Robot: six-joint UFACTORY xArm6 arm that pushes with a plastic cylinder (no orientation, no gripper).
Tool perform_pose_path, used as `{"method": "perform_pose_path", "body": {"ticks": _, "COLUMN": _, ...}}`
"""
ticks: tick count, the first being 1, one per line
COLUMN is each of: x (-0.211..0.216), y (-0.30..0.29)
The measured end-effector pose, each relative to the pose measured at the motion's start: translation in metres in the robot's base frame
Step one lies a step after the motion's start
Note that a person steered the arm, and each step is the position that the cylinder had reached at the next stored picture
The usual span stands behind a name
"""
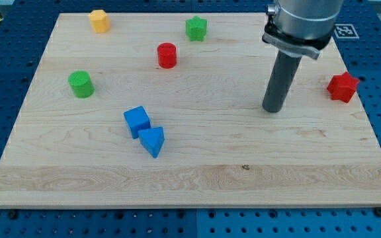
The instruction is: Point your arm towards blue cube
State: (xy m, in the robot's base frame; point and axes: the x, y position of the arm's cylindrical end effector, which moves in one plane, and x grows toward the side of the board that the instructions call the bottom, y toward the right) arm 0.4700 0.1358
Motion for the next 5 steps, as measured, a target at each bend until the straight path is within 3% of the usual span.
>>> {"method": "perform_pose_path", "body": {"ticks": 1, "x": 0.029, "y": -0.010}}
{"method": "perform_pose_path", "body": {"ticks": 2, "x": 0.032, "y": -0.038}}
{"method": "perform_pose_path", "body": {"ticks": 5, "x": 0.032, "y": -0.052}}
